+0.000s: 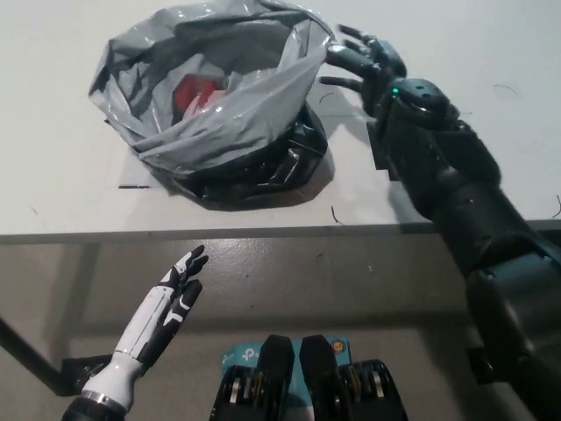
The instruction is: Use the right hand to pick up a rubix's cube and place it into a plastic bag and lift the bag
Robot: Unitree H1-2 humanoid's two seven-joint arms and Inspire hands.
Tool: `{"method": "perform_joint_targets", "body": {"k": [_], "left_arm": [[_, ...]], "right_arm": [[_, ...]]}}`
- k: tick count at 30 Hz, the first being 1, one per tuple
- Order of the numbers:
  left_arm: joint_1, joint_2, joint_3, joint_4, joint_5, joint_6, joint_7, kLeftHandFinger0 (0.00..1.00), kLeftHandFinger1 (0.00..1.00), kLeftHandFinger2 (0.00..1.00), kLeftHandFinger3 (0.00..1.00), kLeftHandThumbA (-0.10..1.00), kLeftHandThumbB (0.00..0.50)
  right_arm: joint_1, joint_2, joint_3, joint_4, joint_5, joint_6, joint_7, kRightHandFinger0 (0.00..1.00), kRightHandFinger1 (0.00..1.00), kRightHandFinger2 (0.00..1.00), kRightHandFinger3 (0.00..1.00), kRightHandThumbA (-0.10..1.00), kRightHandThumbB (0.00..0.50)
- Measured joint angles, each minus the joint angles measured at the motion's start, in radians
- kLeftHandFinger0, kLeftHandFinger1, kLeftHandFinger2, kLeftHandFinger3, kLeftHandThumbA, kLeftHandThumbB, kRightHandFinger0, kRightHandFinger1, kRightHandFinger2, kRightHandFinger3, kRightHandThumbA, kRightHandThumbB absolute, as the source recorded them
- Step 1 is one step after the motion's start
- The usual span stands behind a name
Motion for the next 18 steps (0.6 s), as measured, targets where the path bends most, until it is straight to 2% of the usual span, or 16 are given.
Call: {"method": "perform_joint_targets", "body": {"k": [4, 9, 10, 13, 15, 17, 18], "left_arm": [[0.000, 0.000, -0.001, 0.000, 0.000, 0.001, 0.000, 0.96, 1.00, 1.00, 1.00, 0.99, 0.127], [0.000, 0.000, -0.004, 0.000, 0.000, 0.001, 0.000, 0.96, 1.00, 1.00, 1.00, 1.00, 0.122], [0.000, 0.000, -0.004, 0.000, 0.000, 0.001, 0.000, 0.96, 1.00, 1.00, 1.00, 1.00, 0.133], [-0.001, 0.000, -0.006, 0.000, 0.001, 0.002, 0.000, 0.96, 1.00, 1.00, 1.00, 1.00, 0.123], [-0.001, 0.000, -0.007, 0.000, 0.001, 0.002, 0.000, 0.97, 1.00, 1.00, 1.00, 1.00, 0.128], [-0.001, 0.000, -0.007, 0.000, 0.001, 0.002, 0.000, 0.97, 1.00, 1.00, 1.00, 1.00, 0.144], [-0.001, 0.000, -0.007, 0.000, 0.001, 0.002, 0.000, 0.99, 1.00, 1.00, 1.00, 1.00, 0.161]], "right_arm": [[0.027, -0.053, 0.094, -0.055, -0.071, 0.019, 0.001, 1.00, 1.00, 1.00, 1.00, 0.74, 0.499], [0.046, -0.137, 0.229, -0.183, -0.176, 0.063, 0.021, 1.00, 1.00, 1.00, 1.00, 0.74, 0.500], [0.046, -0.149, 0.244, -0.206, -0.187, 0.071, 0.026, 1.00, 1.00, 1.00, 1.00, 0.76, 0.500], [0.045, -0.200, 0.283, -0.325, -0.226, 0.102, 0.053, 1.00, 1.00, 1.00, 1.00, 0.84, 0.500], [0.049, -0.220, 0.283, -0.388, -0.231, 0.111, 0.067, 1.00, 1.00, 1.00, 1.00, 1.00, 0.453], [0.060, -0.239, 0.275, -0.468, -0.233, 0.123, 0.079, 1.00, 1.00, 1.00, 1.00, 1.00, 0.439], [0.065, -0.244, 0.271, -0.494, -0.234, 0.125, 0.081, 1.00, 1.00, 1.00, 1.00, 1.00, 0.401]]}}
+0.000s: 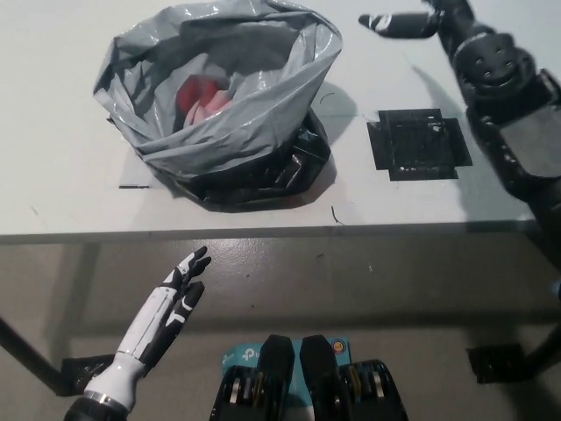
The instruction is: Use the right hand to pick up a rubix's cube and place it into a plastic bag and lift the bag
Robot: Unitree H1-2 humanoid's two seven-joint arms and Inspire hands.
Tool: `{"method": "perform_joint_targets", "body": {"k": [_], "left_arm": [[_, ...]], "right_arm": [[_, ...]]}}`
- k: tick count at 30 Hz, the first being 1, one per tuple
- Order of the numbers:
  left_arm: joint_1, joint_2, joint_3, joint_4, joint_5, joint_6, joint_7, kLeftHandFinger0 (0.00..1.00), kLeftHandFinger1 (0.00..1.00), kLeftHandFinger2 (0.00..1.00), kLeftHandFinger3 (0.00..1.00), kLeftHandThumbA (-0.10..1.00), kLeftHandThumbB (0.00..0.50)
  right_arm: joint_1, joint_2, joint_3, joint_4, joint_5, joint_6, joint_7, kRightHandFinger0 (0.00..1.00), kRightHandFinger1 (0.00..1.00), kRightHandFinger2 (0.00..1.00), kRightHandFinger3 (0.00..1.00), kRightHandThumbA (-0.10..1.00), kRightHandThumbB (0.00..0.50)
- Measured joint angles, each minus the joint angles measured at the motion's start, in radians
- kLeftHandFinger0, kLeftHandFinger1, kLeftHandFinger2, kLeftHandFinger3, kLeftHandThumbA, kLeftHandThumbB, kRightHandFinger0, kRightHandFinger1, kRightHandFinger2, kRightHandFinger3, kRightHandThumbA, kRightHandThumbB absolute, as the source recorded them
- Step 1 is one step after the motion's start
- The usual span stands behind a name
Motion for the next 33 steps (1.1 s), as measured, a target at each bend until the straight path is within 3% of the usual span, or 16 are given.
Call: {"method": "perform_joint_targets", "body": {"k": [2, 5, 7, 8, 9, 10, 12, 19, 20, 26, 29, 31, 33], "left_arm": [[0.000, 0.000, 0.000, 0.001, 0.000, 0.000, 0.000, 1.00, 1.00, 1.00, 1.00, 1.00, 0.164], [0.000, 0.000, 0.000, 0.002, 0.000, 0.000, 0.000, 1.00, 1.00, 1.00, 1.00, 1.00, 0.158], [-0.001, 0.000, 0.000, 0.005, 0.000, 0.000, 0.000, 1.00, 1.00, 1.00, 1.00, 1.00, 0.171], [-0.001, 0.000, 0.000, 0.005, 0.000, 0.000, 0.000, 1.00, 1.00, 1.00, 1.00, 1.00, 0.181], [-0.003, 0.000, 0.000, 0.006, 0.001, 0.000, 0.000, 1.00, 1.00, 1.00, 1.00, 1.00, 0.181], [-0.003, 0.000, 0.000, 0.007, 0.001, 0.000, 0.000, 1.00, 1.00, 1.00, 1.00, 1.00, 0.202], [-0.007, 0.000, 0.001, 0.015, 0.001, 0.000, 0.001, 1.00, 1.00, 1.00, 1.00, 1.00, 0.191], [-0.026, 0.000, 0.001, 0.039, 0.001, 0.000, 0.001, 1.00, 1.00, 1.00, 1.00, 1.00, 0.183], [-0.029, 0.000, 0.001, 0.042, 0.001, 0.000, 0.001, 1.00, 1.00, 1.00, 1.00, 1.00, 0.190], [-0.067, 0.001, 0.002, 0.053, 0.002, 0.000, 0.001, 1.00, 1.00, 1.00, 1.00, 1.00, 0.193], [-0.079, 0.001, 0.002, 0.057, 0.003, 0.000, 0.001, 1.00, 1.00, 1.00, 1.00, 1.00, 0.179], [-0.081, 0.001, 0.002, 0.061, 0.004, 0.000, 0.001, 1.00, 1.00, 1.00, 1.00, 1.00, 0.165], [-0.080, 0.001, 0.002, 0.066, 0.004, -0.001, 0.001, 1.00, 1.00, 1.00, 1.00, 1.00, 0.164]], "right_arm": [[0.021, -0.011, -0.016, -0.082, -0.005, 0.005, 0.003, 1.00, 1.00, 1.00, 1.00, 1.00, 0.388], [0.059, -0.017, -0.037, -0.179, -0.012, 0.008, 0.002, 1.00, 1.00, 1.00, 1.00, 1.00, 0.323], [0.105, -0.018, -0.051, -0.262, -0.015, 0.008, 0.002, 1.00, 1.00, 1.00, 1.00, 1.00, 0.317], [0.120, -0.018, -0.054, -0.283, -0.015, 0.008, 0.001, 1.00, 1.00, 1.00, 1.00, 1.00, 0.352], [0.144, -0.018, -0.059, -0.317, -0.017, 0.008, 0.001, 1.00, 1.00, 1.00, 1.00, 1.00, 0.352], [0.159, -0.018, -0.063, -0.340, -0.018, 0.009, 0.001, 1.00, 1.00, 1.00, 1.00, 1.00, 0.286], [0.226, -0.018, -0.070, -0.426, -0.023, 0.008, 0.001, 1.00, 1.00, 1.00, 1.00, 1.00, 0.224], [0.442, -0.009, -0.071, -0.638, -0.064, -0.010, 0.001, 1.00, 1.00, 1.00, 1.00, 1.00, 0.225], [0.466, -0.007, -0.072, -0.659, -0.071, -0.013, 0.000, 1.00, 1.00, 1.00, 1.00, 1.00, 0.174], [0.692, 0.023, -0.072, -0.847, -0.145, -0.082, -0.013, 1.00, 1.00, 1.00, 1.00, 1.00, 0.127], [0.772, 0.042, -0.072, -0.867, -0.175, -0.122, -0.026, 1.00, 1.00, 1.00, 1.00, 1.00, 0.155], [0.814, 0.052, -0.072, -0.864, -0.195, -0.145, -0.037, 1.00, 1.00, 1.00, 1.00, 1.00, 0.129], [0.856, 0.066, -0.074, -0.851, -0.219, -0.182, -0.051, 1.00, 1.00, 1.00, 1.00, 1.00, 0.140]]}}
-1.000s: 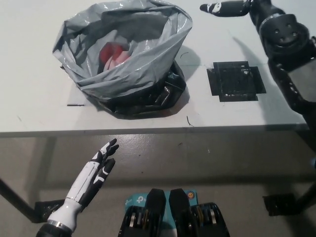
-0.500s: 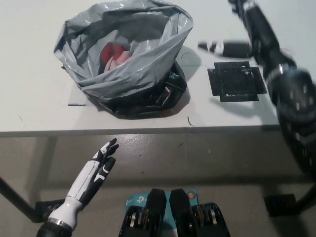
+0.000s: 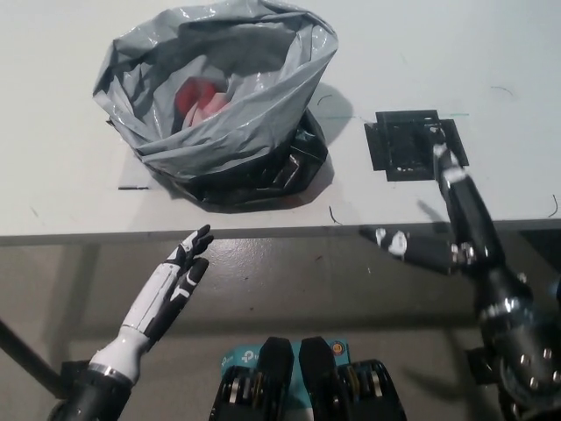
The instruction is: Use the right hand to pick up a rubix's cube and place it into a plastic bag and lift the bag
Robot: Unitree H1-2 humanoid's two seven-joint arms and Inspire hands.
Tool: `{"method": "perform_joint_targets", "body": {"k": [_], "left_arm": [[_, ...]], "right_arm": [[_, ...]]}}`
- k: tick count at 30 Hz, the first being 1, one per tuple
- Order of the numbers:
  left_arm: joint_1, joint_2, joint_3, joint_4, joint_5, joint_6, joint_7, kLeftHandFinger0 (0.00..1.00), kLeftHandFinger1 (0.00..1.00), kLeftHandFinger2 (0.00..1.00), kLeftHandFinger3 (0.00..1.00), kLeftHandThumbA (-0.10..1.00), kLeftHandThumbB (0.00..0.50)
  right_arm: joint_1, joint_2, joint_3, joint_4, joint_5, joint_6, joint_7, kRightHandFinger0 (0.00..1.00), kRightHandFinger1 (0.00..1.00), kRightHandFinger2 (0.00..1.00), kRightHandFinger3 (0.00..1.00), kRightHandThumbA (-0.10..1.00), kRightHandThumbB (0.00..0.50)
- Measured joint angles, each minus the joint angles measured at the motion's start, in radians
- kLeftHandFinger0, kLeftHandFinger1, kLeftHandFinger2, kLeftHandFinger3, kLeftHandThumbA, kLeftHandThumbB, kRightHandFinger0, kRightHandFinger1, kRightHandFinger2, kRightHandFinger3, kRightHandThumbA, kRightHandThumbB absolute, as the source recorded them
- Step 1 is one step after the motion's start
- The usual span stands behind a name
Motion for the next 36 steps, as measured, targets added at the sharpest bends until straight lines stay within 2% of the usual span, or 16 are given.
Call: {"method": "perform_joint_targets", "body": {"k": [3, 4, 7, 11, 13, 17, 18, 19, 21, 23, 32, 34, 36], "left_arm": [[0.003, 0.000, 0.000, 0.002, 0.000, 0.000, 0.000, 1.00, 1.00, 1.00, 1.00, 1.00, 0.180], [0.004, 0.000, 0.000, 0.003, 0.000, -0.001, 0.000, 1.00, 1.00, 1.00, 1.00, 1.00, 0.180], [0.009, 0.000, 0.000, 0.003, 0.001, -0.001, 0.000, 1.00, 1.00, 1.00, 1.00, 1.00, 0.176], [0.026, 0.000, -0.001, 0.003, 0.003, -0.002, 0.000, 1.00, 1.00, 1.00, 1.00, 1.00, 0.169], [0.043, 0.000, -0.001, 0.003, 0.004, -0.003, 0.000, 1.00, 1.00, 1.00, 1.00, 1.00, 0.167], [0.085, 0.000, -0.002, 0.003, 0.006, -0.005, 0.000, 1.00, 1.00, 1.00, 1.00, 1.00, 0.155], [0.090, 0.000, -0.003, 0.003, 0.006, -0.005, 0.000, 1.00, 1.00, 1.00, 1.00, 1.00, 0.161], [0.100, 0.000, -0.003, 0.003, 0.007, -0.006, 0.000, 1.00, 1.00, 1.00, 1.00, 1.00, 0.161], [0.114, 0.000, -0.004, 0.002, 0.009, -0.006, 0.001, 1.00, 1.00, 1.00, 1.00, 1.00, 0.159], [0.125, 0.000, -0.004, 0.002, 0.011, -0.007, 0.001, 1.00, 1.00, 1.00, 1.00, 1.00, 0.164], [0.178, 0.001, -0.004, -0.015, 0.019, -0.031, 0.001, 1.00, 1.00, 1.00, 1.00, 1.00, 0.162], [0.191, 0.002, -0.005, -0.023, 0.022, -0.037, 0.001, 1.00, 1.00, 1.00, 1.00, 1.00, 0.158], [0.212, 0.002, -0.005, -0.035, 0.026, -0.049, 0.001, 1.00, 1.00, 1.00, 1.00, 1.00, 0.158]], "right_arm": [[0.030, 0.011, -0.003, 0.055, -0.019, -0.042, -0.016, 1.00, 1.00, 1.00, 1.00, 0.96, 0.131], [0.036, 0.013, -0.004, 0.071, -0.024, -0.052, -0.020, 1.00, 1.00, 1.00, 1.00, 0.95, 0.102], [0.057, 0.023, -0.012, 0.149, -0.039, -0.098, -0.038, 1.00, 1.00, 1.00, 1.00, 0.96, 0.128], [0.089, 0.034, -0.026, 0.237, -0.055, -0.157, -0.061, 1.00, 1.00, 1.00, 1.00, 1.00, 0.205], [0.107, 0.037, -0.034, 0.274, -0.064, -0.188, -0.071, 1.00, 1.00, 1.00, 1.00, 1.00, 0.223], [0.154, 0.041, -0.054, 0.337, -0.078, -0.248, -0.087, 1.00, 1.00, 1.00, 1.00, 1.00, 0.202], [0.161, 0.042, -0.057, 0.344, -0.079, -0.256, -0.088, 1.00, 1.00, 1.00, 1.00, 1.00, 0.171], [0.171, 0.043, -0.062, 0.356, -0.082, -0.271, -0.092, 1.00, 1.00, 1.00, 1.00, 1.00, 0.160], [0.187, 0.047, -0.070, 0.378, -0.088, -0.301, -0.099, 1.00, 1.00, 1.00, 1.00, 0.99, 0.162], [0.199, 0.053, -0.076, 0.393, -0.097, -0.329, -0.105, 1.00, 1.00, 1.00, 1.00, 0.98, 0.186], [0.238, 0.083, -0.094, 0.408, -0.147, -0.457, -0.127, 1.00, 1.00, 1.00, 1.00, 0.93, 0.211], [0.249, 0.087, -0.097, 0.407, -0.154, -0.479, -0.131, 1.00, 1.00, 1.00, 1.00, 0.93, 0.187], [0.272, 0.096, -0.100, 0.405, -0.168, -0.513, -0.137, 1.00, 1.00, 1.00, 1.00, 0.91, 0.187]]}}
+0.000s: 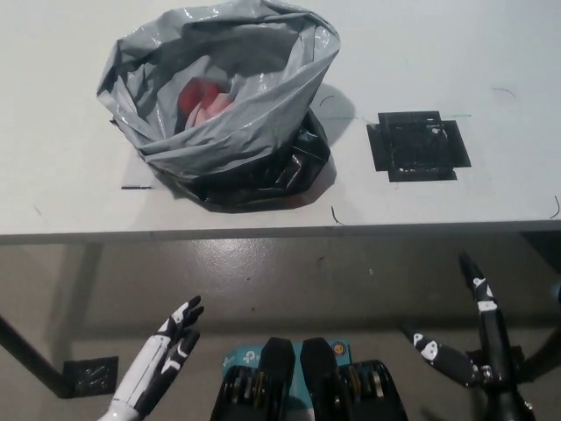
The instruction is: Use the right hand to pick up a rubix's cube and place it into a plastic bag and lift the bag
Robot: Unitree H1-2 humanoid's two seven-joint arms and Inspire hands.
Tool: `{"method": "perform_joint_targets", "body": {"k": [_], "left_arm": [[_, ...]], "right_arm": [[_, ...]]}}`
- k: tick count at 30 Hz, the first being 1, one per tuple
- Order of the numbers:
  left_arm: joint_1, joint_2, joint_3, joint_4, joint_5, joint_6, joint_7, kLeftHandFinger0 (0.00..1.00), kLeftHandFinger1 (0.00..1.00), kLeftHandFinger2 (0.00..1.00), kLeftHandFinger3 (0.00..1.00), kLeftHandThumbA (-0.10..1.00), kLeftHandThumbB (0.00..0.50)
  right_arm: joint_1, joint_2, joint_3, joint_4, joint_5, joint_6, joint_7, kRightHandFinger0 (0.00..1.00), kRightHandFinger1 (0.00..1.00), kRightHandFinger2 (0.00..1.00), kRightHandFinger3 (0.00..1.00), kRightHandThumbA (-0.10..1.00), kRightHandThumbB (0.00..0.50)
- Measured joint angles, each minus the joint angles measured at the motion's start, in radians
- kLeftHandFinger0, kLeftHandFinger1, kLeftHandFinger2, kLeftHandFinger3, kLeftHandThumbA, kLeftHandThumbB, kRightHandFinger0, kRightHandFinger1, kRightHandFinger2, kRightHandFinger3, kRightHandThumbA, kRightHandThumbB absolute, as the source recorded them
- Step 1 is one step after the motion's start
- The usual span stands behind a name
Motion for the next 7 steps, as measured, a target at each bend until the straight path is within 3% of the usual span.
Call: {"method": "perform_joint_targets", "body": {"k": [7], "left_arm": [[0.016, 0.000, -0.001, -0.001, 0.010, -0.016, 0.000, 1.00, 1.00, 1.00, 1.00, 1.00, 0.135]], "right_arm": [[0.031, 0.002, 0.000, -0.003, -0.025, -0.033, -0.002, 1.00, 1.00, 1.00, 1.00, 0.83, 0.142]]}}
